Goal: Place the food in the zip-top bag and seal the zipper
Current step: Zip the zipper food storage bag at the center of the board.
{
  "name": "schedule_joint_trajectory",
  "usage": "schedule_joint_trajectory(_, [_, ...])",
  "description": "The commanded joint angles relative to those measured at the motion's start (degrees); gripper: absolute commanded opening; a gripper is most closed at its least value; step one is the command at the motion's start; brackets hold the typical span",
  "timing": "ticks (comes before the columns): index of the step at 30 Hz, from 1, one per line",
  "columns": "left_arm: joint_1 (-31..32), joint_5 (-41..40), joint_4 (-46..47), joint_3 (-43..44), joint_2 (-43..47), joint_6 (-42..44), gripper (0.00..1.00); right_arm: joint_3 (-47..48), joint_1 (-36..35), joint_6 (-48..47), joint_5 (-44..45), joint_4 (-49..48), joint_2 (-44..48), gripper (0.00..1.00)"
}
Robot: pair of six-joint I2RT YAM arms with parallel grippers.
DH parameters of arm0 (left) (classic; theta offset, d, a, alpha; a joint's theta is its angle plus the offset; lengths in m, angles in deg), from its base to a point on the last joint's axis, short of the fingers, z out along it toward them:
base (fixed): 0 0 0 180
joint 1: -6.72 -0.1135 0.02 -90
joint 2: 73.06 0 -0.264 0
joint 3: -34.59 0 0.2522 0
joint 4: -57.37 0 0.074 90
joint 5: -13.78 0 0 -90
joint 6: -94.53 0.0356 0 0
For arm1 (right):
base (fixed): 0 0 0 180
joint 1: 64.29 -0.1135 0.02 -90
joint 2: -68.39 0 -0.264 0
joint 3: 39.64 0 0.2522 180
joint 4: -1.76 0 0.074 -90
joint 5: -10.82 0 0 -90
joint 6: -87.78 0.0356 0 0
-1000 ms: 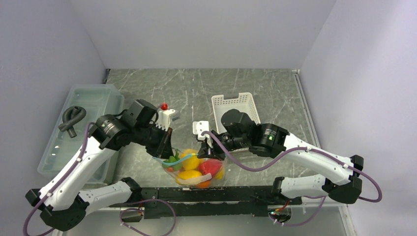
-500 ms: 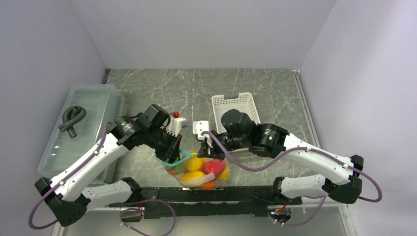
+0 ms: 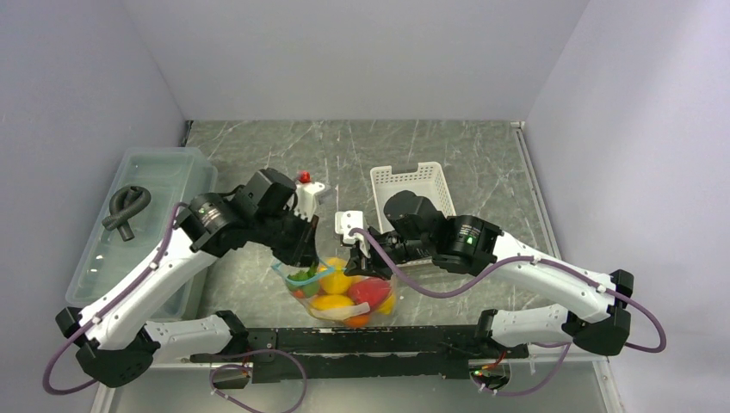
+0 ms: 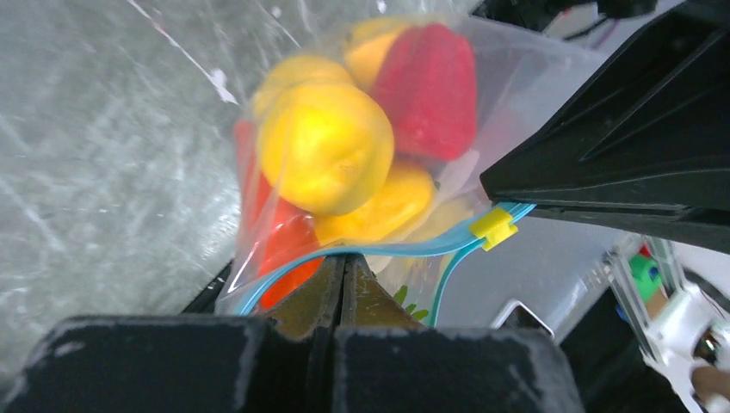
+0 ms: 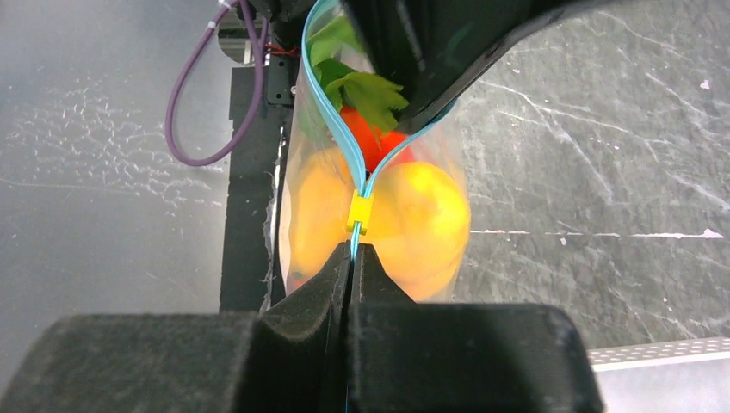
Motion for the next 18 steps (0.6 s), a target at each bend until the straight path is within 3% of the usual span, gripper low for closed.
schedule_joint_trajectory(1, [0.23, -10.39, -3.23, 6.39, 0.59, -0.17, 0.01, 0.72, 0.03, 0.28, -0.25, -4.25, 0.61, 0.00])
schedule_joint_trajectory(8, [0.23, -16.09, -6.64, 13.92, 1.03, 0.84, 0.04, 0.98, 0.02, 0.11, 0.05, -4.23, 0.76, 0.00])
schedule_joint_trajectory(14, [0.23, -16.77, -14.74, 19.27, 0.72, 1.09, 0.00, 1.08, 0.02, 0.09, 0.50, -4.06, 0.49, 0.00])
schedule_joint_trajectory(18, [0.23, -11.18, -18.28, 19.38, 0.74, 1.11, 0.00, 0.91, 0.02, 0.10, 0.76, -3.90, 0.48, 0.00])
